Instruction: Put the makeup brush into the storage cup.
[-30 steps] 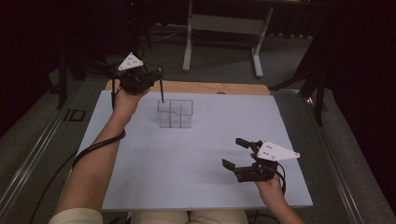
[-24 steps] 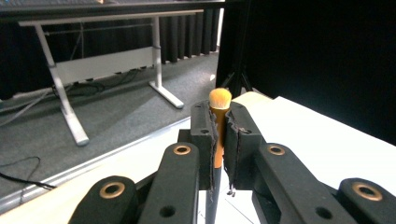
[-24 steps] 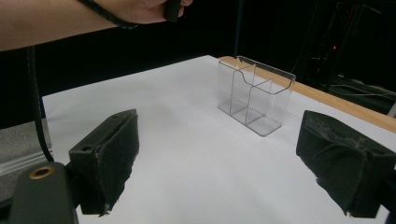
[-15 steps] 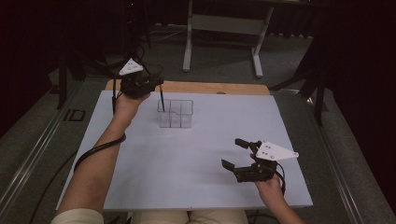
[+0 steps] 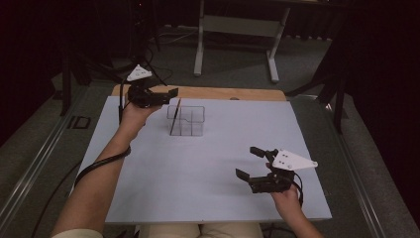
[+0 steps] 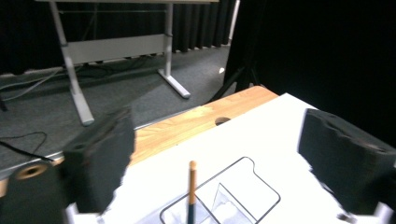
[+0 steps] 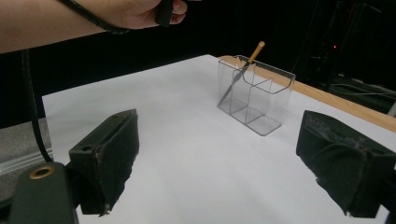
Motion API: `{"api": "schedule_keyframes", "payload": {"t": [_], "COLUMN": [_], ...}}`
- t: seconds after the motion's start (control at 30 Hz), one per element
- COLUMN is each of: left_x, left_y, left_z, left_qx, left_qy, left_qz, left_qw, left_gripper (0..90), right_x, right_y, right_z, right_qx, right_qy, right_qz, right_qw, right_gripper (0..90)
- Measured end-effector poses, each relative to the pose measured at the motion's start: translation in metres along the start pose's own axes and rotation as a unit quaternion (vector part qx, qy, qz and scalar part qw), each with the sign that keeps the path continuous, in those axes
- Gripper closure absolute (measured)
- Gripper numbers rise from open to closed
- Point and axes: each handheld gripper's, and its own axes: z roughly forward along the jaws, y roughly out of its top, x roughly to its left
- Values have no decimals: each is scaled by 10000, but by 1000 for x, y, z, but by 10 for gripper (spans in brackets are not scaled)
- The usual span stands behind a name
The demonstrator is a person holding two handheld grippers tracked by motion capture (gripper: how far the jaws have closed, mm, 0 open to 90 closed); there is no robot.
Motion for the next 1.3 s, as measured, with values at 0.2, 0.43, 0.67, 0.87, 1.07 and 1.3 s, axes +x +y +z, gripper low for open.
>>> {"api": "schedule_keyframes", "payload": {"t": [0.2, 0.43, 0.67, 0.87, 1.07, 1.3], "left_x": [-1, -4, -13, -21, -29, -39], "left_y": [-1, -5, -12, -15, -19, -21], "left_z": [-9, -19, -33, -48, -57, -69], "left_qx": [51, -20, -143, -244, -287, -357], "left_qy": [-176, -239, -463, -648, -814, -973], "left_qz": [7, 27, 34, 117, 190, 167], "left_qw": [9998, 9997, 9988, 9975, 9961, 9945], "left_gripper": [20, 16, 16, 16, 16, 16], "right_x": [-1, -1, -2, -4, -5, -7], "right_y": [0, -1, -1, -3, -4, -5], "right_z": [0, 1, 0, 1, 3, 2], "right_qx": [-4, 16, 18, 28, 67, 72], "right_qy": [-17, -23, -49, -63, -76, -109], "right_qz": [-2, 29, 17, 29, 34, 57], "right_qw": [10000, 10000, 10000, 10000, 9999, 9999], "right_gripper": [134, 134, 134, 134, 134, 134]}}
